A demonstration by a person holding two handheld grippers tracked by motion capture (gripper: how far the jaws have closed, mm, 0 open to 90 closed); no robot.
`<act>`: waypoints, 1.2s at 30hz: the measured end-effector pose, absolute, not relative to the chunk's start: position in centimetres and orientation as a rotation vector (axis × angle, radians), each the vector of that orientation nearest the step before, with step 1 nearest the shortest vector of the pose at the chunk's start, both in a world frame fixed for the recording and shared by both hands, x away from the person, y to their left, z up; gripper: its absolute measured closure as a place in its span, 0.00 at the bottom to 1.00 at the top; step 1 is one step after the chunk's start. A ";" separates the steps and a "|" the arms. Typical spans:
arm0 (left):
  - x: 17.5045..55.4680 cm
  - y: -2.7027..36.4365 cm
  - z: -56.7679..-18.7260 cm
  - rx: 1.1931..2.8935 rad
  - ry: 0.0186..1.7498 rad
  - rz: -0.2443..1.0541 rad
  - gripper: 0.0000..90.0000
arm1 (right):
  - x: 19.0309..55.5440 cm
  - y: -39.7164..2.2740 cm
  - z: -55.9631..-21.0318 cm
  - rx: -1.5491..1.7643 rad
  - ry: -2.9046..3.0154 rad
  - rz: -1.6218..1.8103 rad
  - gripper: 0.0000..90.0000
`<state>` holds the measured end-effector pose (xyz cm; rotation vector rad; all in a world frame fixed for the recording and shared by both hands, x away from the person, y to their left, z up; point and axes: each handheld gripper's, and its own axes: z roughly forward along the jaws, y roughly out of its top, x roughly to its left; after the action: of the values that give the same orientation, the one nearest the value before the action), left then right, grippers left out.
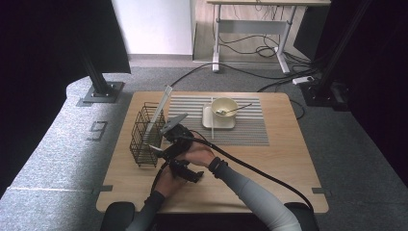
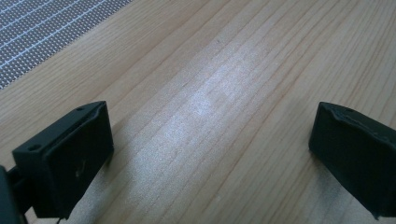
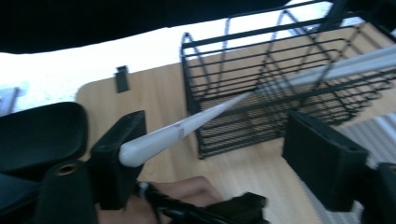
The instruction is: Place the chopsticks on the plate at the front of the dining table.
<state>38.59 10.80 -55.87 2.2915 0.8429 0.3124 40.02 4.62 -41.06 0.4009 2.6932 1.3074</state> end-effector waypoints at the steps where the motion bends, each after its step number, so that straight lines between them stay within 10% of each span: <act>1: 38.6 10.8 -55.8 2.297 0.841 0.311 0.00 | 40.2 4.5 -40.9 0.412 2.676 1.297 0.30; 19: 38.6 10.8 -55.9 2.290 0.849 0.308 0.00 | 41.7 4.1 -40.7 0.430 2.547 1.328 0.90; 36: 38.6 10.8 -55.9 2.291 0.845 0.311 0.00 | 41.9 3.4 -39.9 0.433 2.552 1.343 0.92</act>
<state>38.61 10.78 -55.85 2.2910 0.8446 0.3106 41.91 3.44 -39.85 0.4328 2.5516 1.3426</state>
